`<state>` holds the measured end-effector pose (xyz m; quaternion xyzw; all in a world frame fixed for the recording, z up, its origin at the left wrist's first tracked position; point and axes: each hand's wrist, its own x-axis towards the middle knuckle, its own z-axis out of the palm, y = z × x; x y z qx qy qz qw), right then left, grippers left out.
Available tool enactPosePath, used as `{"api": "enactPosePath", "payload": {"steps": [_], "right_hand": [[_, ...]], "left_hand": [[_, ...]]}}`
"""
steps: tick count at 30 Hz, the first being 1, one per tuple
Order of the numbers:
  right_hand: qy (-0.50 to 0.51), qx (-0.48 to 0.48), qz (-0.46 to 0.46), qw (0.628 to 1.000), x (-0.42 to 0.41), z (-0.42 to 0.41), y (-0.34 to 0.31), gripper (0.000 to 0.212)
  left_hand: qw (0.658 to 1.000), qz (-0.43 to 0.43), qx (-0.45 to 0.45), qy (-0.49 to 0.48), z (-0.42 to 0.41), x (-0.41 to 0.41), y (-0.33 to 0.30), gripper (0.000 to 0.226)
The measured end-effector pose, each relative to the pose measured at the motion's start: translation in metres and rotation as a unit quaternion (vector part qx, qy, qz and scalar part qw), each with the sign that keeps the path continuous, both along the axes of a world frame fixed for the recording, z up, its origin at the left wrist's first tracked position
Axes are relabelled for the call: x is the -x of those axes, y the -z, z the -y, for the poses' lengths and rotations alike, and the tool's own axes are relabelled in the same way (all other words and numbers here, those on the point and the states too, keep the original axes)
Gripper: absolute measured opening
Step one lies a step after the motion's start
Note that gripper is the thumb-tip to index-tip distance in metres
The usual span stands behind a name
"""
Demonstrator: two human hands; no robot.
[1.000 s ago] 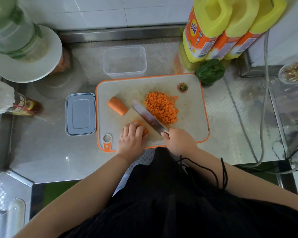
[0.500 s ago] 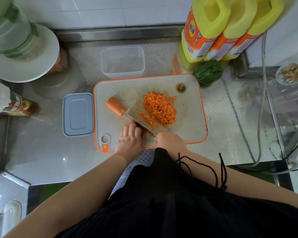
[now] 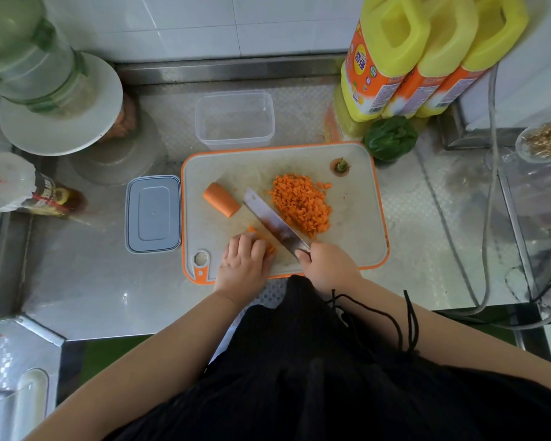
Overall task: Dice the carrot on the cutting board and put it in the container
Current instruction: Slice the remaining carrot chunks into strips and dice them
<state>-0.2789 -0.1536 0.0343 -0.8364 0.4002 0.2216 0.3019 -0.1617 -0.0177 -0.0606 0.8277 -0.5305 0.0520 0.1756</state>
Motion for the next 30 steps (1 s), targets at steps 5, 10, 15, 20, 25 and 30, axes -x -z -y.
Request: {"api": "enactPosePath", "payload": {"steps": [5, 10, 15, 20, 25, 30], "right_hand": [[-0.072, 0.012, -0.006, 0.997, -0.004, -0.009, -0.013, 0.035], [-0.085, -0.029, -0.043, 0.995, -0.012, -0.010, -0.013, 0.024], [-0.070, -0.032, -0.065, 0.995, -0.023, -0.012, -0.005, 0.020], [-0.061, 0.000, -0.040, 0.997, -0.019, -0.019, 0.006, 0.013], [-0.026, -0.026, -0.017, 0.999, -0.014, -0.006, 0.007, 0.031], [0.012, -0.009, 0.002, 1.000, 0.000, 0.000, 0.007, 0.040]], "left_hand": [[0.999, -0.032, 0.000, -0.002, -0.001, 0.000, -0.006, 0.026], [0.997, -0.081, 0.012, 0.009, 0.000, -0.005, -0.001, 0.025], [0.995, -0.094, 0.017, 0.015, 0.000, -0.006, 0.004, 0.029], [0.995, -0.099, 0.016, 0.011, 0.002, -0.005, 0.002, 0.031], [0.997, -0.065, 0.036, 0.016, 0.001, -0.005, 0.005, 0.022], [0.998, -0.051, 0.027, 0.011, -0.001, -0.006, 0.005, 0.027]]}}
